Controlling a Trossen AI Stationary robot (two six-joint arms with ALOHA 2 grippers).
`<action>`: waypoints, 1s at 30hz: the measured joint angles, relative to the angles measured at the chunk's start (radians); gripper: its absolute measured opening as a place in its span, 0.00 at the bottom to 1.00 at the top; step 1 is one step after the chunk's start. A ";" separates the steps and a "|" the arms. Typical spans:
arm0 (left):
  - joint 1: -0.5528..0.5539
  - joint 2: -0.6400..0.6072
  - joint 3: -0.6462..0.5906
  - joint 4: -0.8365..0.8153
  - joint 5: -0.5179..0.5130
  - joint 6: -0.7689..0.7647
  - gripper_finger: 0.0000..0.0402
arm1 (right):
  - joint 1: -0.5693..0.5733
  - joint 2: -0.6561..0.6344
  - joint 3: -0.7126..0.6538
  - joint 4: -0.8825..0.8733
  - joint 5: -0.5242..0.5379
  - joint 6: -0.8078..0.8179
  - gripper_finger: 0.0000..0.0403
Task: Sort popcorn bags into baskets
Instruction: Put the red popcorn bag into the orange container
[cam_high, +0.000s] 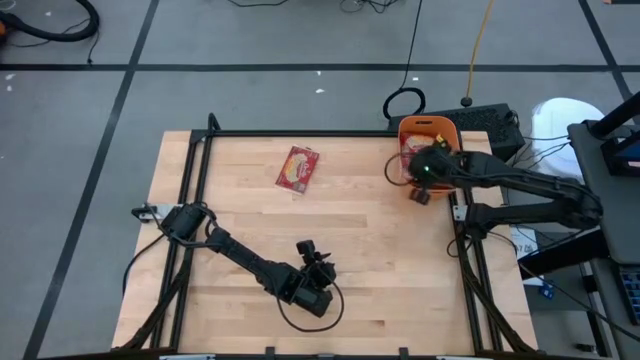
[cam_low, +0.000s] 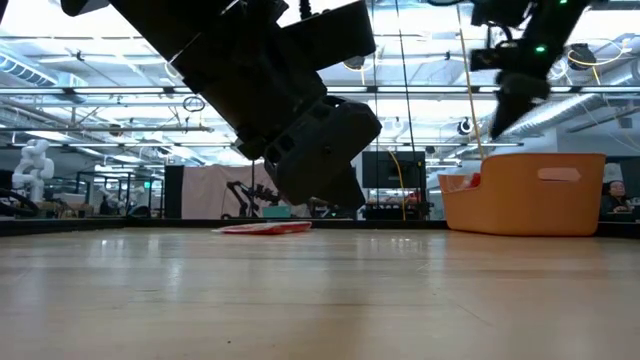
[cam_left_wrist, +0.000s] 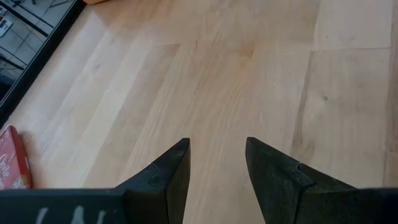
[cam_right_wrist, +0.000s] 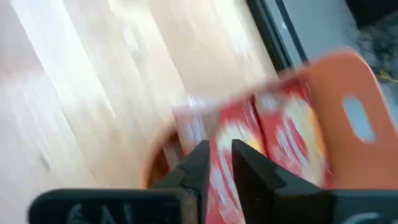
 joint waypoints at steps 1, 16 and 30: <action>0.001 0.000 0.000 0.001 0.000 0.000 0.40 | -0.013 0.008 0.000 0.044 -0.028 0.002 0.13; 0.003 0.000 0.000 0.004 0.000 0.005 0.40 | -0.301 0.260 0.000 0.116 -0.284 0.007 0.01; 0.008 0.000 0.000 0.004 0.001 0.005 0.40 | -0.357 0.258 0.001 -0.035 -0.299 -0.028 0.00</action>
